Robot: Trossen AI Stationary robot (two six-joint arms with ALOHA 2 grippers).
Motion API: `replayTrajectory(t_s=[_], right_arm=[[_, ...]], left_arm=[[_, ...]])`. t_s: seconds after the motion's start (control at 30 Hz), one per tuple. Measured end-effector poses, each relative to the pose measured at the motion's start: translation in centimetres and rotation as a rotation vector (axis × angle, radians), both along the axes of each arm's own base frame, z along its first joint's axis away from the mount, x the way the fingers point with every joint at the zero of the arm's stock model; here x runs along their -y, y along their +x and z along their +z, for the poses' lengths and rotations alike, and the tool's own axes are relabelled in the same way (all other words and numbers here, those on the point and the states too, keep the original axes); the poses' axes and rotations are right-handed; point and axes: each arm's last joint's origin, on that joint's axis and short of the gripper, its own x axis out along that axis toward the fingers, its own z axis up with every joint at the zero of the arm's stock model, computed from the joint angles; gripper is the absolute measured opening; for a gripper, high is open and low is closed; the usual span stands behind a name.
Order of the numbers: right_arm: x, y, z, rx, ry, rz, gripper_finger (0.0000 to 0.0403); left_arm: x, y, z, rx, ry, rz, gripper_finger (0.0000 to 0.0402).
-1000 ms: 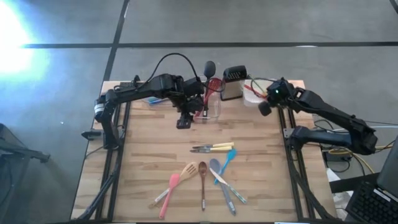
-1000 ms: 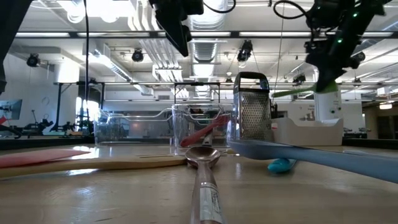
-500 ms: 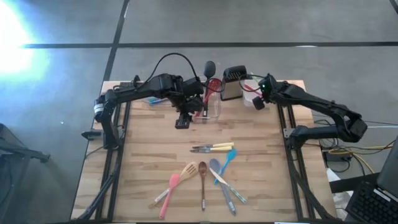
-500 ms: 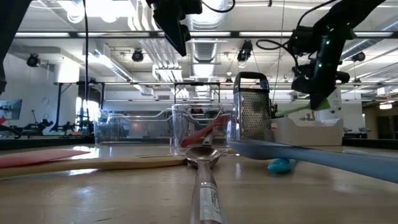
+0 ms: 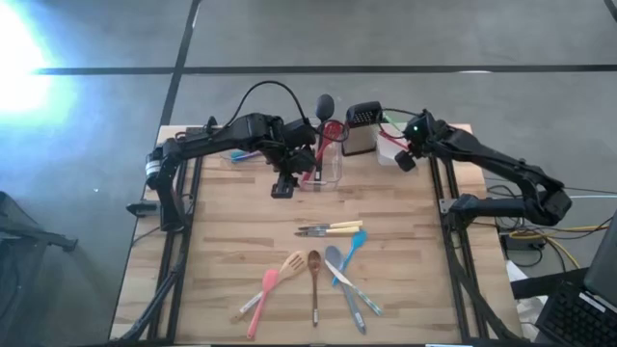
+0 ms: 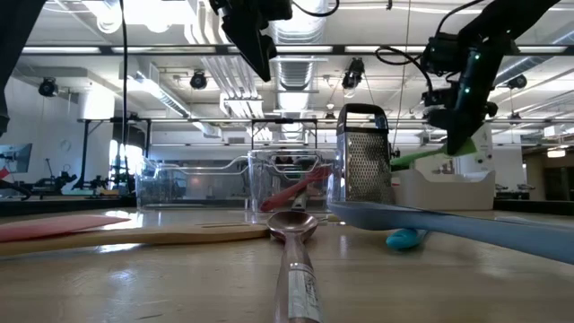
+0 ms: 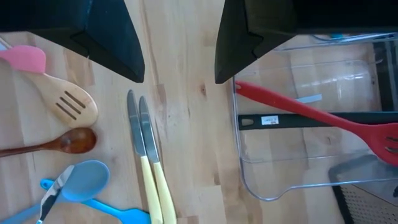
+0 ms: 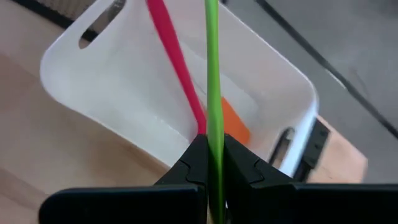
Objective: Pick & Place Kitchen Items
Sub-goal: Put the green spatula into the white bin
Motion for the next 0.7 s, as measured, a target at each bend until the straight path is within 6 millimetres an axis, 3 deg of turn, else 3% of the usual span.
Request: replayTrajectory(t_s=[0.3, 0.7], right_arm=[[1.9, -0.8, -0.1, 0.065, 0.003, 0.064, 0.0011], [1.2, -1.6, 0.5, 0.083, 0.015, 0.156, 0.0011]], left_arm=[[0.0, 0.0, 0.0, -0.002, 0.002, 0.017, 0.02], [-0.1, -0.1, 0.0, -0.005, 0.033, 0.013, 0.02]])
